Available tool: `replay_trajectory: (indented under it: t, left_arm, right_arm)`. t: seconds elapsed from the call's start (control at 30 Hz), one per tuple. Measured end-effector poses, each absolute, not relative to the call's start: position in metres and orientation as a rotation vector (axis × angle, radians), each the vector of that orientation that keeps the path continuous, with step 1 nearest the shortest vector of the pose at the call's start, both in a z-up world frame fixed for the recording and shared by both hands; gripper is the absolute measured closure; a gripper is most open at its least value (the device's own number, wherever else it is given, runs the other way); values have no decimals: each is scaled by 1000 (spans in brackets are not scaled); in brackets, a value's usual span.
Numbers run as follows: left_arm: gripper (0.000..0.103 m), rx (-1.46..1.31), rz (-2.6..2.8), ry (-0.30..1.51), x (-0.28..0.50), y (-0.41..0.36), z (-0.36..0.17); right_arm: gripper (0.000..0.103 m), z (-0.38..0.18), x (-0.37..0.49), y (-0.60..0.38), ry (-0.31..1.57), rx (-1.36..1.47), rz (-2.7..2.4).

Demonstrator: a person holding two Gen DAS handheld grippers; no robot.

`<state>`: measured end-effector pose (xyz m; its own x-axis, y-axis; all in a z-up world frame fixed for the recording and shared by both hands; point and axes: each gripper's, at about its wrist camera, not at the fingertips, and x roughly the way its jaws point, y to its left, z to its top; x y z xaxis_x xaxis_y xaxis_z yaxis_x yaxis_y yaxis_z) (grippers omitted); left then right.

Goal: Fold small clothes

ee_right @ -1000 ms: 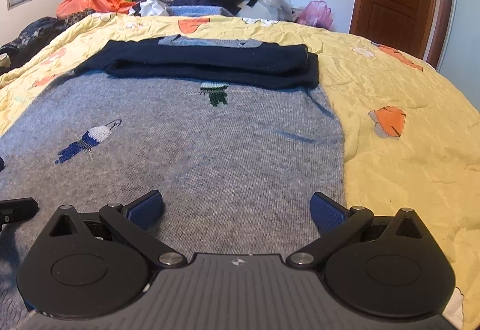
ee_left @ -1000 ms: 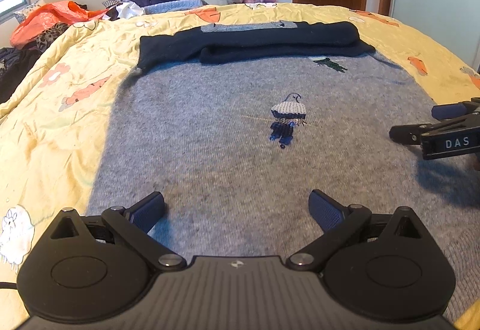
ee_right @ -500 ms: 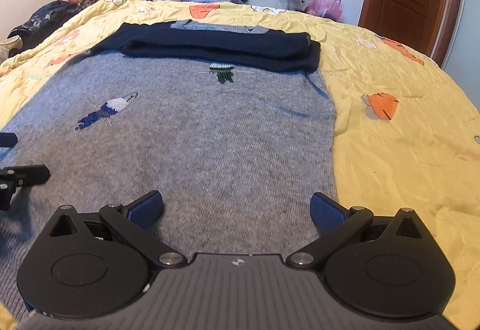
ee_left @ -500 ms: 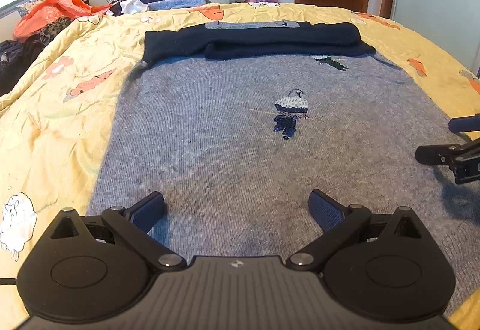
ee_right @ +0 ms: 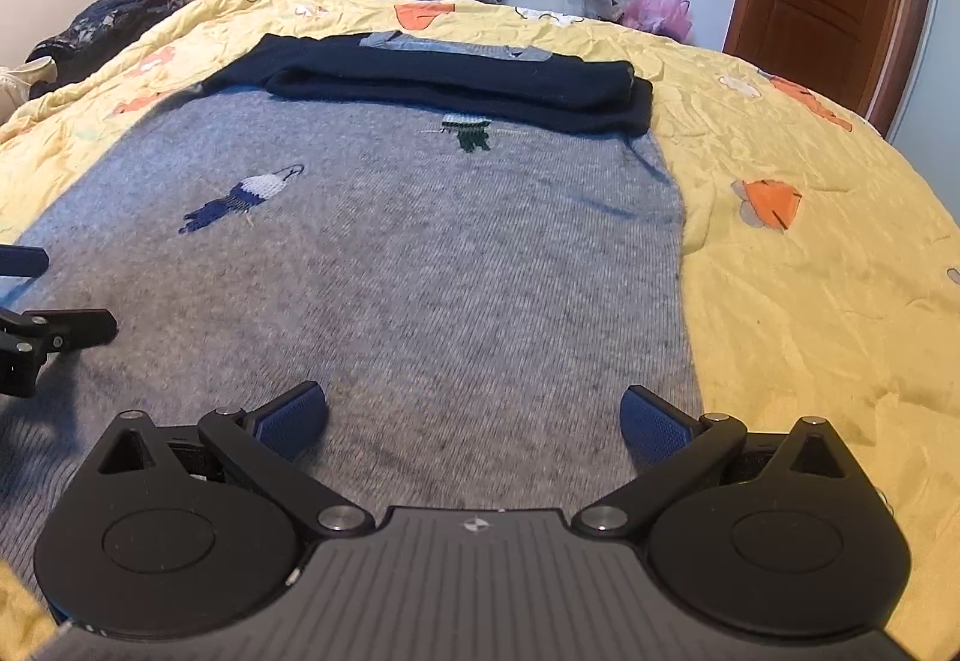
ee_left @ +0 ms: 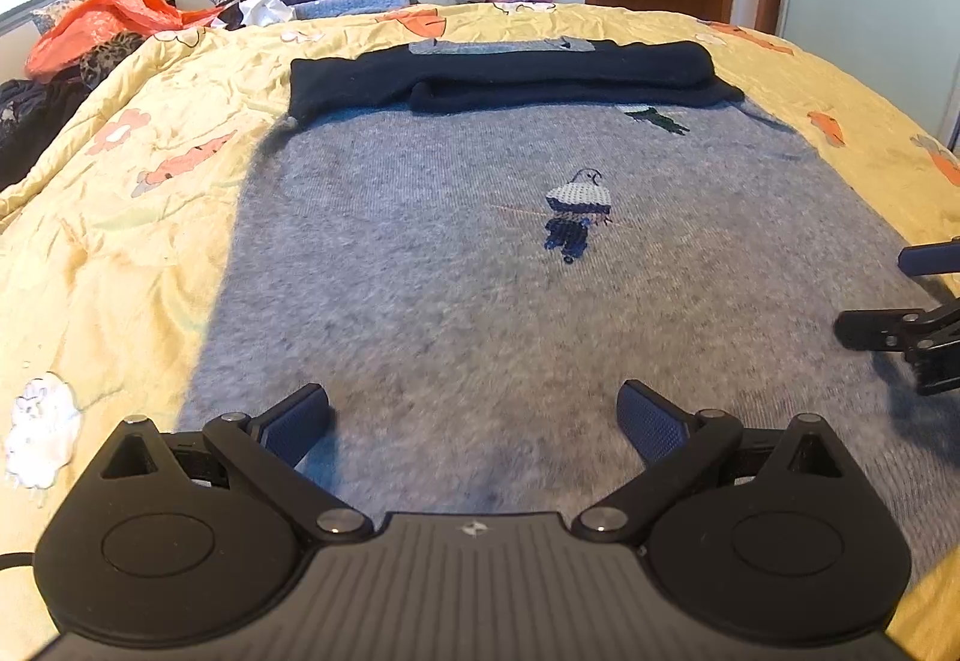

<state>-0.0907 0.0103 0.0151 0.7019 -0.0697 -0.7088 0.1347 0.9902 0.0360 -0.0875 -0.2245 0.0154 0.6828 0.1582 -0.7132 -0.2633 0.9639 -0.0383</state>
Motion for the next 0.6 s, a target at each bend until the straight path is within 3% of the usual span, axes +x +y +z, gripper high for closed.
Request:
replay_trajectory:
  t: [0.17,0.4,0.6]
  left_arm:
    - [0,37,-74,728,-117,46,29]
    - [0,-395,-68,832,-109,128,25]
    - [0,-587,-187,875,-98,154,26]
  right_arm:
    - [0,31,-113,-258,798,-101,283]
    - [0,39,-114,-373,966,614,334]
    - [0,18,-104,-383,1067,787,438]
